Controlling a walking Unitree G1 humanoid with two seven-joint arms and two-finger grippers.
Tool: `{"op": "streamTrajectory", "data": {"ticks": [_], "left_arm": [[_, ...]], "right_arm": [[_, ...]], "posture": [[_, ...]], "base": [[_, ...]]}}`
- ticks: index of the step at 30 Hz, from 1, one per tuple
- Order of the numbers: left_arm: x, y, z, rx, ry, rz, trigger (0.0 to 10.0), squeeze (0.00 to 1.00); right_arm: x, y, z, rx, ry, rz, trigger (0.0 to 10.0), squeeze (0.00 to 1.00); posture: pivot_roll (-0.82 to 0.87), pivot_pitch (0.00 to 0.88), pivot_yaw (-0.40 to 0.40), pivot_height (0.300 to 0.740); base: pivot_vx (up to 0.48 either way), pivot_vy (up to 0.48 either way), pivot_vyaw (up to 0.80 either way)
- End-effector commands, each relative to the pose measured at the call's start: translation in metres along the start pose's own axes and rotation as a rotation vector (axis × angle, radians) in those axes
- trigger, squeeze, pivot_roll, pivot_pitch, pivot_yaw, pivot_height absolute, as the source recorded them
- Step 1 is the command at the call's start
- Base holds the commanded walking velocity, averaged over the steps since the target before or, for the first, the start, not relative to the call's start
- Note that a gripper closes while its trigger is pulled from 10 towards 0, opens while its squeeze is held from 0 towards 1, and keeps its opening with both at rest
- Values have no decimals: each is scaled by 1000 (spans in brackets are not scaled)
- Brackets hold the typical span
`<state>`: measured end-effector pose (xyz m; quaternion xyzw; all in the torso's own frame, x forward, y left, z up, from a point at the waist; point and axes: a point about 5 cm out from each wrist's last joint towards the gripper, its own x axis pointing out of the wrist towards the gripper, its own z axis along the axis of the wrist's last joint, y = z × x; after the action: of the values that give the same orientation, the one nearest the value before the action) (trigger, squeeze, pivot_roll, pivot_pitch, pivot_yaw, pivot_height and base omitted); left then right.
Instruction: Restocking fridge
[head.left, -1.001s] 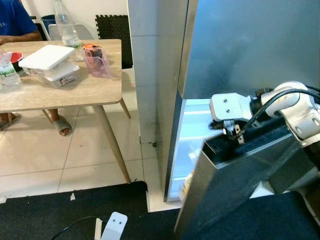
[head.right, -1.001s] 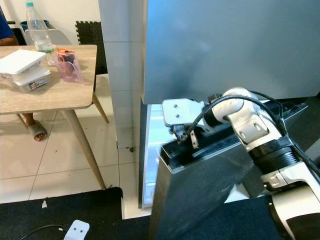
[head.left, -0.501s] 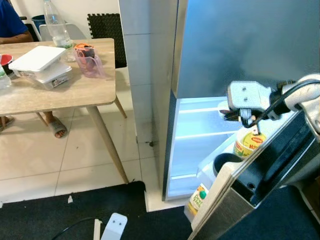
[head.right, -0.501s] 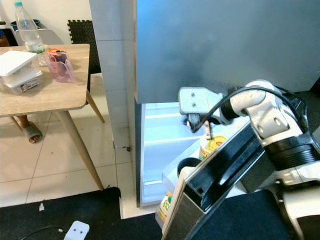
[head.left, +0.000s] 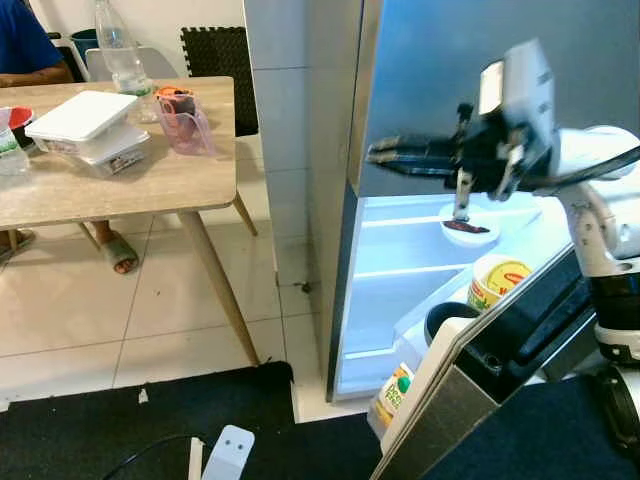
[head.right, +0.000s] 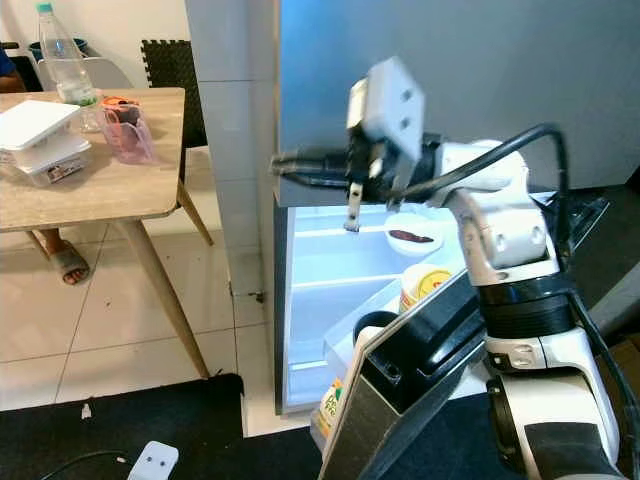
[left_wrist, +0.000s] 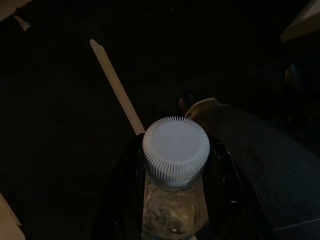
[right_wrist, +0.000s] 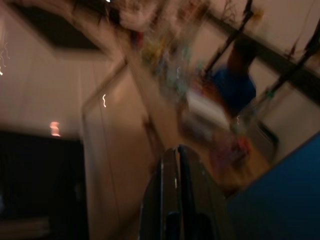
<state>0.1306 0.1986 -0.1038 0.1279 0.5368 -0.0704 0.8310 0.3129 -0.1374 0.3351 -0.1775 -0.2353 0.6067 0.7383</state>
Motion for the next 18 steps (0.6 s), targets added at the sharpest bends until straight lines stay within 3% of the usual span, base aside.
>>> {"op": "streamTrajectory", "data": {"ticks": [1,5,9,12,18], "left_arm": [[-3,2,-19,-2,67,0,10000,0],[-3,4,-20,-4,69,4,10000,0],[-4,6,-20,-6,71,8,10000,0],[-4,6,-21,-7,72,9,10000,0],[-4,6,-22,-7,77,9,10000,0]], "right_arm": [[-8,8,18,40,-164,50,10000,0],[-18,33,29,134,-337,189,10000,0],[-19,44,31,194,-434,210,10000,0],[-19,46,31,203,-443,206,10000,0],[-6,59,6,280,-378,134,10000,0]], "posture": [[-46,0,-41,740],[-48,0,-37,740],[-51,0,-32,740],[-51,0,-32,740],[-53,0,-32,740]], "base": [[0,0,0],[0,0,0],[0,0,0],[0,0,0],[-231,0,0]]}}
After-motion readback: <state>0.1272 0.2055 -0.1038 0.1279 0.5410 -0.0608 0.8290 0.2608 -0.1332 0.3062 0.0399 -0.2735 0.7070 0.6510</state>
